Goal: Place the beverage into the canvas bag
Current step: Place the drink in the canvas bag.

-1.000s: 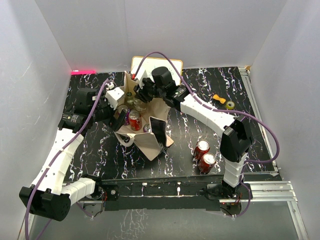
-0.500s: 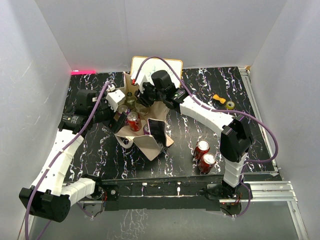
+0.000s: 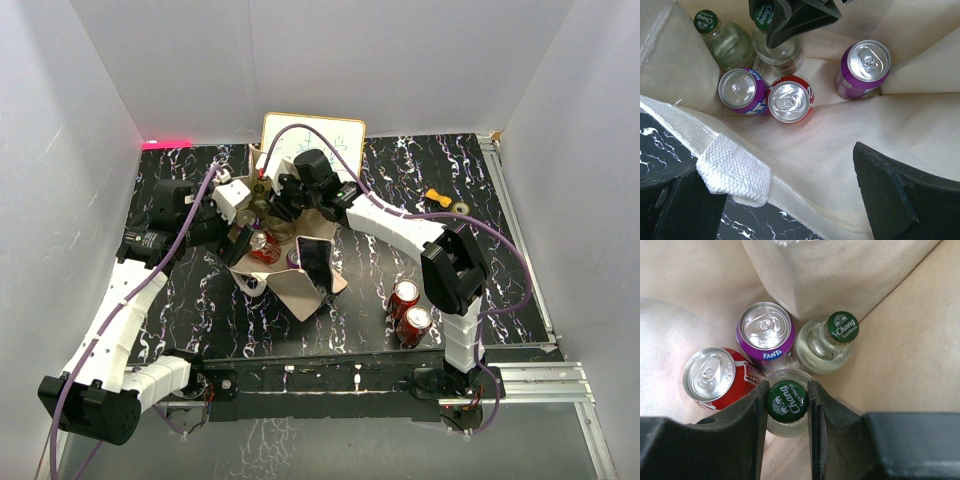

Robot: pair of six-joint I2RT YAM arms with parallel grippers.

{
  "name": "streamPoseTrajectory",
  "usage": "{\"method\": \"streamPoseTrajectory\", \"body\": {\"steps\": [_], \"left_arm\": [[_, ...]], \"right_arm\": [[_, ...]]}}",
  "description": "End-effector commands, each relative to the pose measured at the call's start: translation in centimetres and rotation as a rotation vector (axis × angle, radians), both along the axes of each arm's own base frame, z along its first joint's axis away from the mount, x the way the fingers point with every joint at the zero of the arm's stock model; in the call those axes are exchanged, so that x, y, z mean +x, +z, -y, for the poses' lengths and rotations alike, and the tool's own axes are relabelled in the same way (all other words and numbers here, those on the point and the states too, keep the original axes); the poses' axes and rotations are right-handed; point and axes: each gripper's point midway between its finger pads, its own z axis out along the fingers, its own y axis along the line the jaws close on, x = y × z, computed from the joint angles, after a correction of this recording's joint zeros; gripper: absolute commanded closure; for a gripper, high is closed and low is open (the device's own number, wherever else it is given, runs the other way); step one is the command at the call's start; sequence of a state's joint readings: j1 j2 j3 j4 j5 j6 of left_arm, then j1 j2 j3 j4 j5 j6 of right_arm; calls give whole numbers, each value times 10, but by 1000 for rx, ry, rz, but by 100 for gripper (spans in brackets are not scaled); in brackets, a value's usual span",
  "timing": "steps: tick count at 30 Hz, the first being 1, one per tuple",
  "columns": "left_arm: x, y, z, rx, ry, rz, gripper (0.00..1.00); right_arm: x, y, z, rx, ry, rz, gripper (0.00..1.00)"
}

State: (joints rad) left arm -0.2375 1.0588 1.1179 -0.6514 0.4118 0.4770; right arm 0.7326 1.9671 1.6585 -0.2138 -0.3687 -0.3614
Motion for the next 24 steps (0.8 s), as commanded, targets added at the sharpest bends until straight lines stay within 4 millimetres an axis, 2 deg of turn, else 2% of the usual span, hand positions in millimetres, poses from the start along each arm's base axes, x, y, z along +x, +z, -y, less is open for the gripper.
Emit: {"method": "streamPoseTrajectory", "body": {"steps": [1, 7, 18, 21, 24], "left_arm": [[1, -2, 3, -16, -10, -10, 3], [6, -4, 2, -4, -7, 0, 3], [13, -1, 2, -3, 3, 19, 3], [17, 4, 2, -8, 13, 28, 3], [21, 9, 4, -14, 10, 36, 3]], "right_arm": [[19, 70, -22, 175, 4, 180, 92], [27, 66, -22, 174, -14, 216, 92], [12, 17, -1, 97, -13, 128, 91], [9, 20, 1, 96, -6, 124, 85], [10, 29, -2, 98, 0, 123, 72]]}}
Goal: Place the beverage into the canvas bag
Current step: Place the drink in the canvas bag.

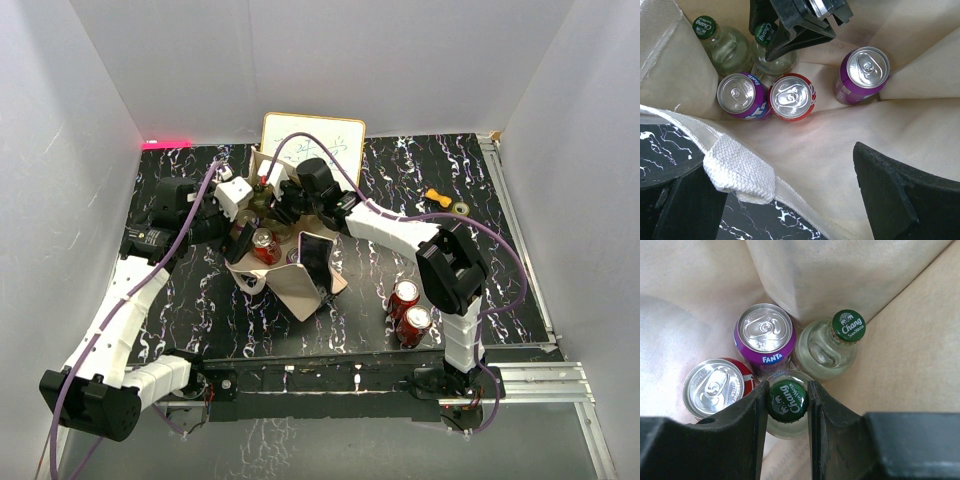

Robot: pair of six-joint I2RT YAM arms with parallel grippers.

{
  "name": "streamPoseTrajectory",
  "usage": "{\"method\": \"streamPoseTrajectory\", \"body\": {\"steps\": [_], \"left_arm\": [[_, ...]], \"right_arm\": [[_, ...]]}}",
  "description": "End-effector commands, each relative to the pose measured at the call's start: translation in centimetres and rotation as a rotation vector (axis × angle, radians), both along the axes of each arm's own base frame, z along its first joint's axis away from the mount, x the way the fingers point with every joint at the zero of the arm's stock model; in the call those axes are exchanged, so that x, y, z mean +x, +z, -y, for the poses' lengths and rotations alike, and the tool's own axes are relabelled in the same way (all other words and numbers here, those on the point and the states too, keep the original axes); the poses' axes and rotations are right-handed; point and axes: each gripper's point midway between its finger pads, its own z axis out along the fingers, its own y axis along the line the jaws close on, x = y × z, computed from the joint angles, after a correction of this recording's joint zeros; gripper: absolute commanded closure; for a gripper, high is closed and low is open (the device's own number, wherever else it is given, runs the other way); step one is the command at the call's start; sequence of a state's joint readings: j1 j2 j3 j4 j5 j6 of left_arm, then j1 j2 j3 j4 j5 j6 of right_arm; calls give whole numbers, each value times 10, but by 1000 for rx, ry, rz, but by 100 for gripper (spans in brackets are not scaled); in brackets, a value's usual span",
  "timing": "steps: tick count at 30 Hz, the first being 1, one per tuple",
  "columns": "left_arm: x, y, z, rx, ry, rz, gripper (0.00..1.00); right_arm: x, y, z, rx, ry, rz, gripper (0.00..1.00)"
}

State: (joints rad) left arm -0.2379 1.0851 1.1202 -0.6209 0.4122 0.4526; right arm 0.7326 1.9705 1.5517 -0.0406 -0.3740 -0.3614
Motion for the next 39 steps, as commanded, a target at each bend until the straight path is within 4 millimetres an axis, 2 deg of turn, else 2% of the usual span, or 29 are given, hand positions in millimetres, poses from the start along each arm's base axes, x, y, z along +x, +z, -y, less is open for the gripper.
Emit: {"method": "streamPoseTrajectory", "body": {"steps": [1, 4, 7, 9, 15, 21, 24, 27, 29, 33, 39], "left_arm": [[14, 12, 2, 0, -4, 46, 3], [16, 15, 3, -5, -8, 58, 3], [17, 17, 3, -10, -4, 66, 3], [17, 19, 4, -16, 1, 72, 3], [20, 25, 1, -21, 22, 92, 3], [37, 43, -2, -53, 111, 126, 3], [44, 50, 0, -81, 137, 132, 3], [51, 59, -2, -102, 177, 158, 3], [55, 68, -1, -123, 192, 169, 3], [62, 83, 10, -163, 152, 198, 3], [76, 110, 22, -214, 101, 270, 3]], "right_arm": [[8, 48, 1, 58, -3, 76, 66], [11, 58, -4, 69, -3, 64, 52], [14, 70, -8, 87, -8, 61, 41], [16, 76, -9, 96, -15, 63, 37], [19, 89, -9, 109, -27, 75, 35], [20, 111, -1, 125, -69, 86, 34], [15, 114, 4, 120, -73, 81, 35], [6, 102, 7, 102, -53, 44, 36], [1, 105, 8, 109, -51, 37, 37], [-3, 129, 14, 130, -52, 77, 37], [-16, 187, 32, 178, -96, 102, 35]]}}
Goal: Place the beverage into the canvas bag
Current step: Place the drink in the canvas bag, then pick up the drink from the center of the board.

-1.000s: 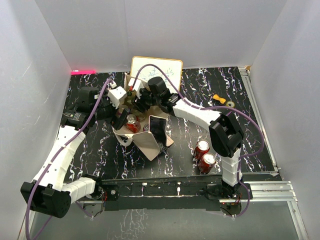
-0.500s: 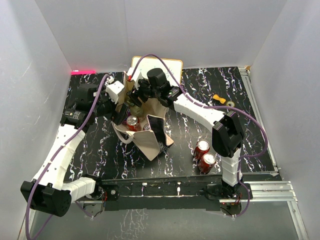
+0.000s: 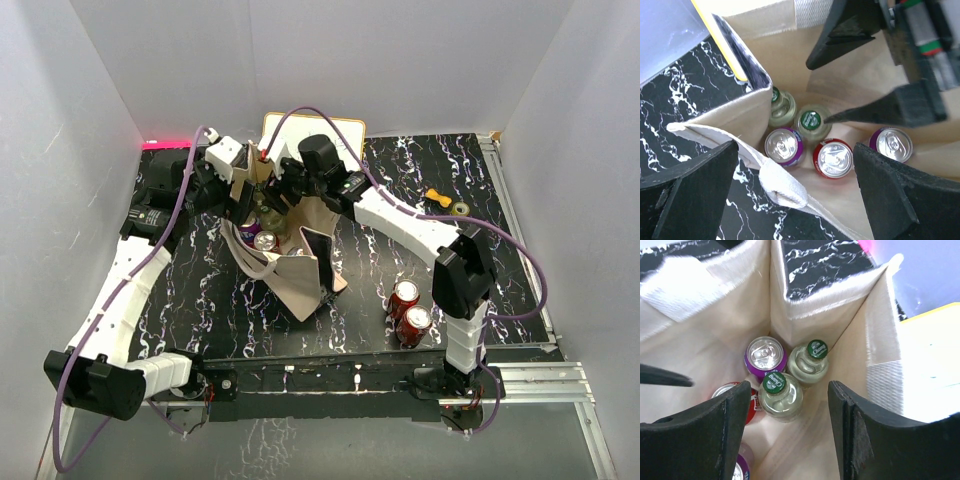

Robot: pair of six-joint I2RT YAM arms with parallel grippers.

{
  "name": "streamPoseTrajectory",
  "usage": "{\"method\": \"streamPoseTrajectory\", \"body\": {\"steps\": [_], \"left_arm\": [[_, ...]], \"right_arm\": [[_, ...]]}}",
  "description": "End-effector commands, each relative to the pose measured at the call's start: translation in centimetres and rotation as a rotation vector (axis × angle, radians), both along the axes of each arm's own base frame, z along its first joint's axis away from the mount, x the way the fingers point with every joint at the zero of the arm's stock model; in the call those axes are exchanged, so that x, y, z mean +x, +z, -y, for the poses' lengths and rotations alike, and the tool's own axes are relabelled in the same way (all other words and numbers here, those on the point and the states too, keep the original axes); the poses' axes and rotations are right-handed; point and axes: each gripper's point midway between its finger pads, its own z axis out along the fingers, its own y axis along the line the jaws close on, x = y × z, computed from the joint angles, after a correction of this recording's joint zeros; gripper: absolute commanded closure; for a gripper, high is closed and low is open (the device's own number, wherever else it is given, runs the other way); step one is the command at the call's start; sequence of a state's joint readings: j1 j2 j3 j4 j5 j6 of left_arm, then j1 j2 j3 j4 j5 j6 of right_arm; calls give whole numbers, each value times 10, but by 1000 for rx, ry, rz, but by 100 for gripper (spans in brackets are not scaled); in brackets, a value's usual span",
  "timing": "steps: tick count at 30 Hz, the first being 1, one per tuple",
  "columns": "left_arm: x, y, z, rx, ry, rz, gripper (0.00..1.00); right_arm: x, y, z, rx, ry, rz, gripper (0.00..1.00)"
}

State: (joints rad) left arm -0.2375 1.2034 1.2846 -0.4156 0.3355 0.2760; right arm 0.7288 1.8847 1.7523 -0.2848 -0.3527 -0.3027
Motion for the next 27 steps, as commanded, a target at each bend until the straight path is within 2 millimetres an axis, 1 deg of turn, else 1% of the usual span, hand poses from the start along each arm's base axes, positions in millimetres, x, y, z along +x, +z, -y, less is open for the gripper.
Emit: {"method": "streamPoseTrajectory", "body": {"steps": [1, 3, 4, 8, 10, 11, 14, 17, 18, 20, 23, 25, 27], "left_arm": [[12, 48, 15, -70, -58, 136, 3], [17, 58, 17, -87, -59, 170, 3], [19, 61, 18, -96, -58, 180, 3], [25, 73, 21, -114, -67, 219, 3], [29, 77, 19, -117, -45, 229, 3], [32, 80, 17, -121, -29, 234, 3], [39, 86, 10, -123, 32, 248, 3], [42, 92, 3, -110, 68, 270, 3], [43, 93, 2, -108, 76, 276, 3], [44, 95, -2, -97, 93, 284, 3], [44, 94, -3, -82, 91, 289, 3], [44, 93, -2, -75, 84, 289, 3], [44, 92, -2, -70, 81, 288, 3]], "right_arm": [[-10, 104, 25, 128, -66, 115, 34], [-27, 133, 45, 146, -88, 146, 33], [-33, 138, 53, 139, -100, 151, 32], [-60, 145, 98, 98, -172, 173, 28], [-74, 142, 123, 70, -218, 174, 25], [-82, 137, 137, 49, -244, 170, 23], [-100, 112, 181, -11, -326, 125, 20], [-118, 73, 219, -87, -393, 50, 17], [-127, 56, 232, -124, -408, 13, 17], [-146, 25, 247, -173, -410, -56, 15], [-167, -8, 264, -218, -411, -143, 13], [-178, -26, 269, -247, -399, -196, 12], [-190, -47, 270, -279, -369, -259, 9]]}}
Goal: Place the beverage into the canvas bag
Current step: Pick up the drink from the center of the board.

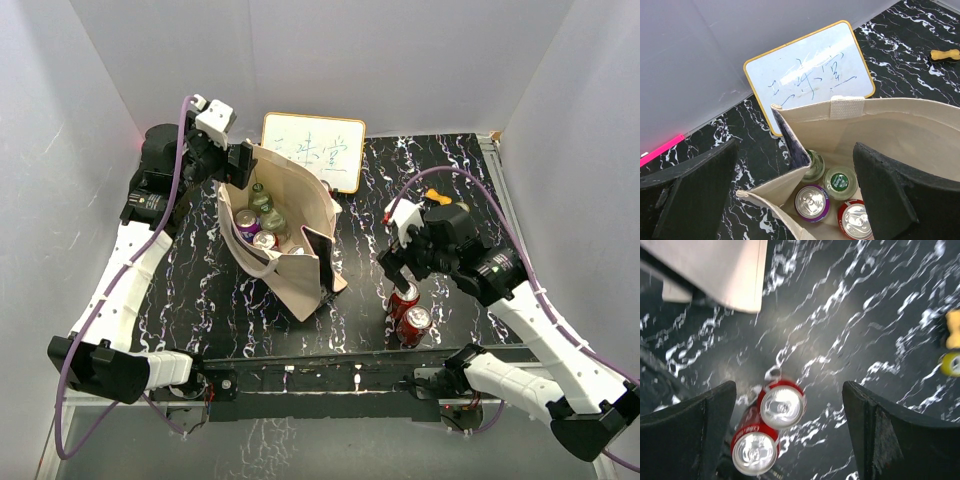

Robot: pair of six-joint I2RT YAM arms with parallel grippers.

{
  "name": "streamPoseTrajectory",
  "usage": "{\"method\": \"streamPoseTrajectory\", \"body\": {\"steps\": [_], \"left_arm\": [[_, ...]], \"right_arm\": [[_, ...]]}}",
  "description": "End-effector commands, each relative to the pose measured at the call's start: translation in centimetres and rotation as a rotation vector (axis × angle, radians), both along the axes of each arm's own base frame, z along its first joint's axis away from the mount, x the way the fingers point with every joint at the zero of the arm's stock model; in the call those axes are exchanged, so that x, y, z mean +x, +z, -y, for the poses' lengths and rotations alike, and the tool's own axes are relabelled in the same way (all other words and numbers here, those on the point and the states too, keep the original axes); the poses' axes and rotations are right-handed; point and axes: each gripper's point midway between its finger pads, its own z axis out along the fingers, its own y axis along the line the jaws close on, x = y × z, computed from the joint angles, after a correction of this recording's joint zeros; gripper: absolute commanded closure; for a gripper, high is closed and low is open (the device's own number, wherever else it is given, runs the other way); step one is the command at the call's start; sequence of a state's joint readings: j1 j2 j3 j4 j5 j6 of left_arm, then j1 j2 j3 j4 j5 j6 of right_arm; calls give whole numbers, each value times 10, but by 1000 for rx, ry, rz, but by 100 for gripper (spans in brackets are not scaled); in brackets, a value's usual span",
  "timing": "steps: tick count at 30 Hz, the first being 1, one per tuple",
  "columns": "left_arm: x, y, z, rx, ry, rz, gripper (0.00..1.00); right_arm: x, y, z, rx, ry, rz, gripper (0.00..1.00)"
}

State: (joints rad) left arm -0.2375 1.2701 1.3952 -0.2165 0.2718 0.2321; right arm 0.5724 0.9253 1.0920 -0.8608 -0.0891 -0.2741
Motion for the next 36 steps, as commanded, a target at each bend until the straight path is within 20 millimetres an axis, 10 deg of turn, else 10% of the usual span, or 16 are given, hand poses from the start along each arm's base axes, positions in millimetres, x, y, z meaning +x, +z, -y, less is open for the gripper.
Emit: {"method": "streamPoseTrajectory", "body": {"steps": [1, 17, 36], "left_arm": [[-1, 23, -4, 7, 8, 69, 3], [-4, 14, -5, 41, -7, 60, 3], [0, 2, 0, 39, -23, 55, 3]], "right_arm": [[-29, -32, 8, -16, 30, -130, 8], [-33, -110, 17, -176, 11, -336, 7], [-15, -67, 26, -167, -15, -154, 10]]}}
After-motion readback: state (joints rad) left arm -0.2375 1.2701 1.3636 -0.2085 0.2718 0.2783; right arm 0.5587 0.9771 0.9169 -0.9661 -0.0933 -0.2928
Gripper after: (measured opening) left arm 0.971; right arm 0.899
